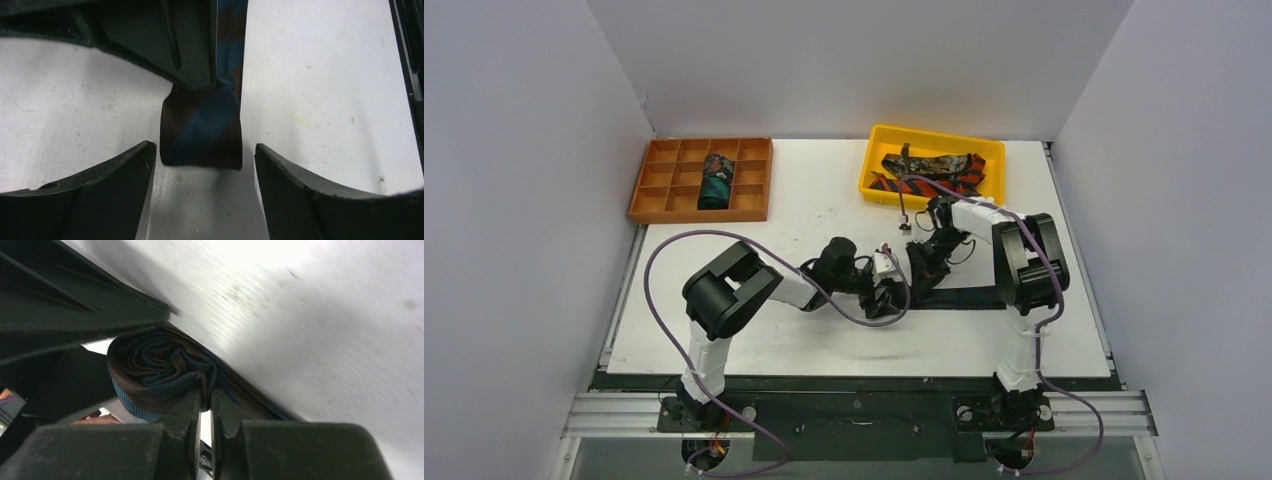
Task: Roll the ties
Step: Roll the tie at the center of the board.
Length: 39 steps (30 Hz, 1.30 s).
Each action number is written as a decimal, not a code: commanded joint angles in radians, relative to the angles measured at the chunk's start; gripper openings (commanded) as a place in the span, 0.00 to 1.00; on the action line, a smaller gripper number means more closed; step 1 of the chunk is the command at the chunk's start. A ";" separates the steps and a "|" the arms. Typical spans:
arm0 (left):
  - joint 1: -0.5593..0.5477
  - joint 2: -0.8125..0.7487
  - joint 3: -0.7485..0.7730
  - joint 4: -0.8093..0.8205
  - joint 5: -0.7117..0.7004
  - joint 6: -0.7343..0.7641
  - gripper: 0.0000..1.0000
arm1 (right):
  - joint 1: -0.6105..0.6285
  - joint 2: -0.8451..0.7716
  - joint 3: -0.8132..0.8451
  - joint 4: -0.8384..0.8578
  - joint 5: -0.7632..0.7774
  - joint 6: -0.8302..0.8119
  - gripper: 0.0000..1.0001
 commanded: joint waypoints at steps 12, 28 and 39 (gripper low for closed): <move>-0.015 0.029 -0.012 -0.009 -0.081 0.068 0.20 | 0.059 0.037 0.056 0.148 0.037 -0.104 0.03; -0.061 0.023 0.034 -0.263 -0.180 0.173 0.24 | 0.017 -0.166 -0.129 0.237 -0.243 0.182 0.46; -0.063 0.026 0.070 -0.348 -0.171 0.206 0.28 | 0.025 -0.097 -0.146 0.227 -0.036 0.132 0.00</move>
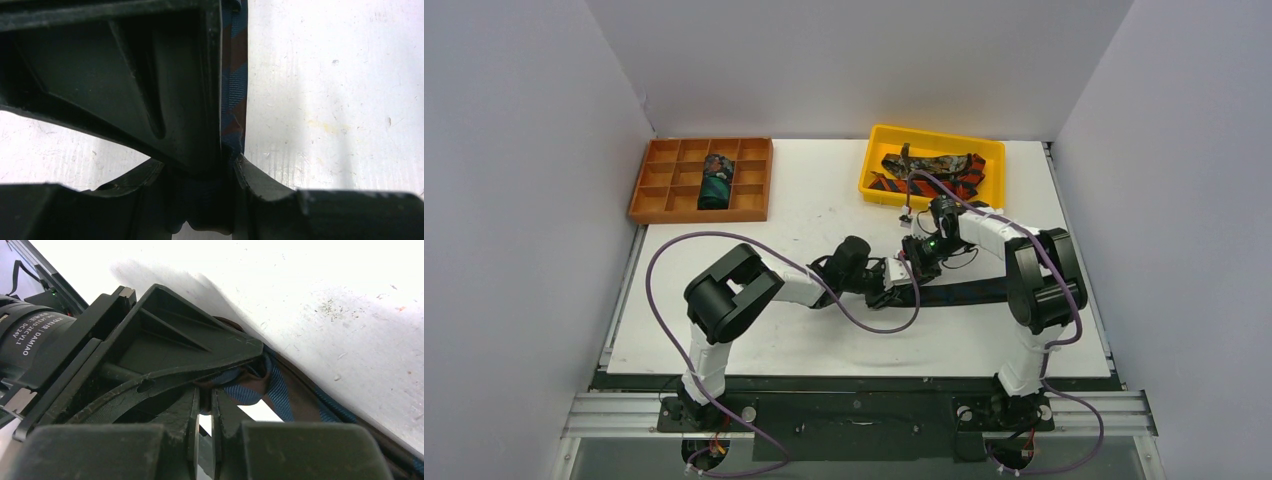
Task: Roll the ties
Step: Roll the tie at the center of the board.
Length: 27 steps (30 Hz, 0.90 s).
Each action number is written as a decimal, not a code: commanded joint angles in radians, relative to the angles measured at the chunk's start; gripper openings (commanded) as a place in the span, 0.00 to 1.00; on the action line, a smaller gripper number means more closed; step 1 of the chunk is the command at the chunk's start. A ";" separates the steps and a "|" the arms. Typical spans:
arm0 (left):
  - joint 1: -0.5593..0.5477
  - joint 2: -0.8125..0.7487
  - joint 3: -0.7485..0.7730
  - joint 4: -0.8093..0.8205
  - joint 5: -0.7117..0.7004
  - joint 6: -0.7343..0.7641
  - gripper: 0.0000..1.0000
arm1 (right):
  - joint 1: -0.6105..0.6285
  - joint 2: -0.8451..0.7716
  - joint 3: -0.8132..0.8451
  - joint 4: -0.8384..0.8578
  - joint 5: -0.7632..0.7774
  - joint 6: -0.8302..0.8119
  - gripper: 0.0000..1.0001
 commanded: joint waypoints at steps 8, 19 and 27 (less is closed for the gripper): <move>0.009 0.026 0.004 -0.184 0.022 0.044 0.54 | -0.089 0.078 -0.057 -0.005 0.241 -0.092 0.00; 0.010 0.008 0.004 -0.051 0.084 0.007 0.67 | -0.114 0.123 -0.049 -0.003 0.388 -0.124 0.00; 0.000 0.062 0.073 0.057 0.083 -0.064 0.71 | -0.098 0.147 -0.038 -0.004 0.447 -0.120 0.00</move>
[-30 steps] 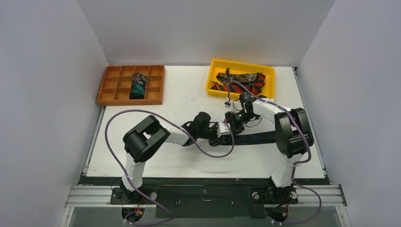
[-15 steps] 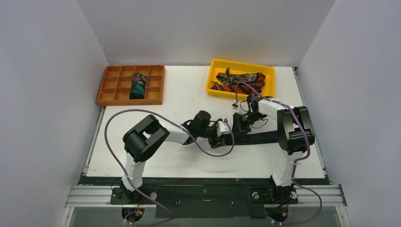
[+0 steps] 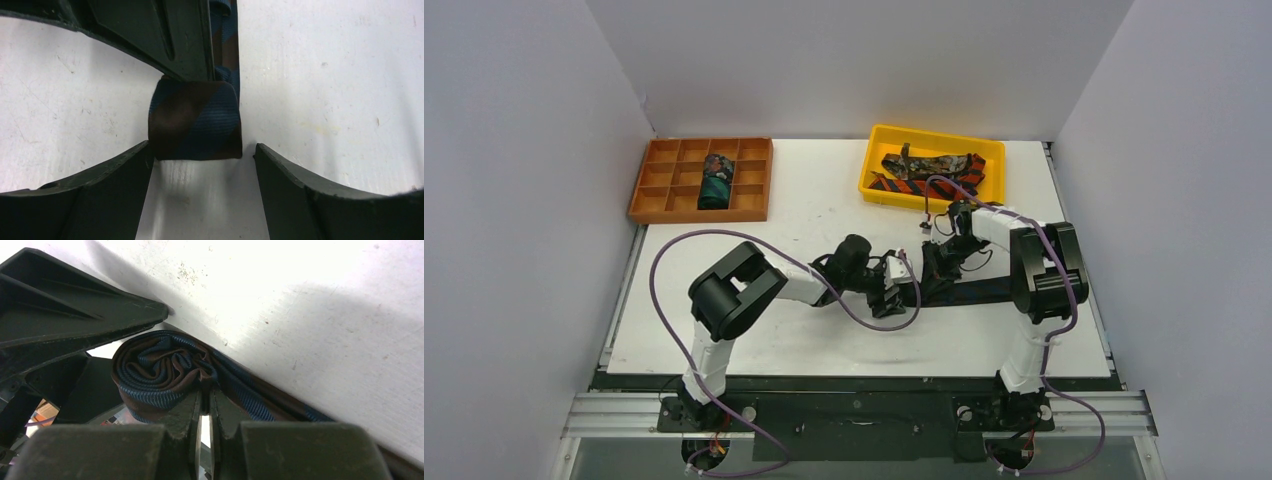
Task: Roll the ties
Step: Roll the tie at the center of the board.
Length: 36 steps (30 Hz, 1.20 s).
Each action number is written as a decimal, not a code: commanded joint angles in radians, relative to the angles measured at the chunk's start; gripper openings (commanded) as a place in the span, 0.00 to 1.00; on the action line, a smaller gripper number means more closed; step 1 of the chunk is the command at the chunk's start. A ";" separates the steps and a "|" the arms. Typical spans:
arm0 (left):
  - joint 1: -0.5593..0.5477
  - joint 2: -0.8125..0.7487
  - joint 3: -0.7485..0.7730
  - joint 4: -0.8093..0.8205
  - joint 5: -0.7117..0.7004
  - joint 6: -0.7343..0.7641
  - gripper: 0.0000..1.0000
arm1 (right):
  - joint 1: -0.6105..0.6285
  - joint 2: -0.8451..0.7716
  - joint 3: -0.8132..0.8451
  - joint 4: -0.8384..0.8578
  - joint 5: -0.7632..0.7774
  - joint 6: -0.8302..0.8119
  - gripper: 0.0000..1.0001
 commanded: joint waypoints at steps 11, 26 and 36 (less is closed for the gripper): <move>-0.024 0.145 0.109 0.204 0.037 -0.134 0.44 | 0.056 0.088 -0.026 0.085 0.266 -0.063 0.00; -0.034 0.037 -0.024 -0.211 -0.120 0.023 0.11 | -0.003 -0.224 -0.084 0.068 -0.138 -0.026 0.45; -0.049 0.060 0.022 -0.252 -0.132 0.040 0.11 | 0.053 -0.166 -0.077 0.106 -0.079 0.010 0.39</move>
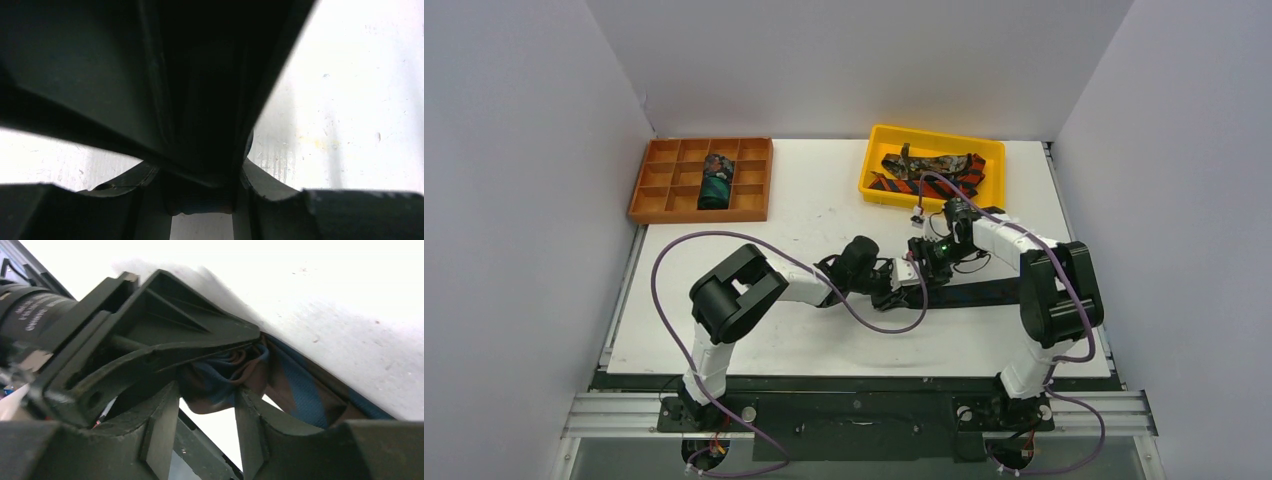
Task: Roll the ties
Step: Roll the tie at the center of the board.
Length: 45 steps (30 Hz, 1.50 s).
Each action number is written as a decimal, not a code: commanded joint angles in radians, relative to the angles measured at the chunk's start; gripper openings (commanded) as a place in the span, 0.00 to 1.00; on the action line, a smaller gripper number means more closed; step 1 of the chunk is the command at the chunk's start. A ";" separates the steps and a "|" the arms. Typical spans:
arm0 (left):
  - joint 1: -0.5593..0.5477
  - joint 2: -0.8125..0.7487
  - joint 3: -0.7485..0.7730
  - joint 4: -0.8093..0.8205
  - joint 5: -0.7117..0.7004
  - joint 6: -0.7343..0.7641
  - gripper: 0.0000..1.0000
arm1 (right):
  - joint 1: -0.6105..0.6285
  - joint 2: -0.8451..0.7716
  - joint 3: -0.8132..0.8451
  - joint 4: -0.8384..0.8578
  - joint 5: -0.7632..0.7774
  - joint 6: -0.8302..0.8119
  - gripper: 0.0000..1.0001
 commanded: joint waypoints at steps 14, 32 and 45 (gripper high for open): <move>0.003 0.012 0.001 -0.116 -0.014 0.009 0.63 | -0.107 0.114 0.006 -0.079 0.327 -0.104 0.00; 0.057 -0.110 -0.143 0.183 0.032 -0.234 0.80 | 0.047 0.245 0.050 0.044 0.398 0.016 0.00; 0.037 0.036 -0.271 0.757 0.017 -0.427 0.77 | 0.045 0.289 0.005 0.170 0.271 0.053 0.00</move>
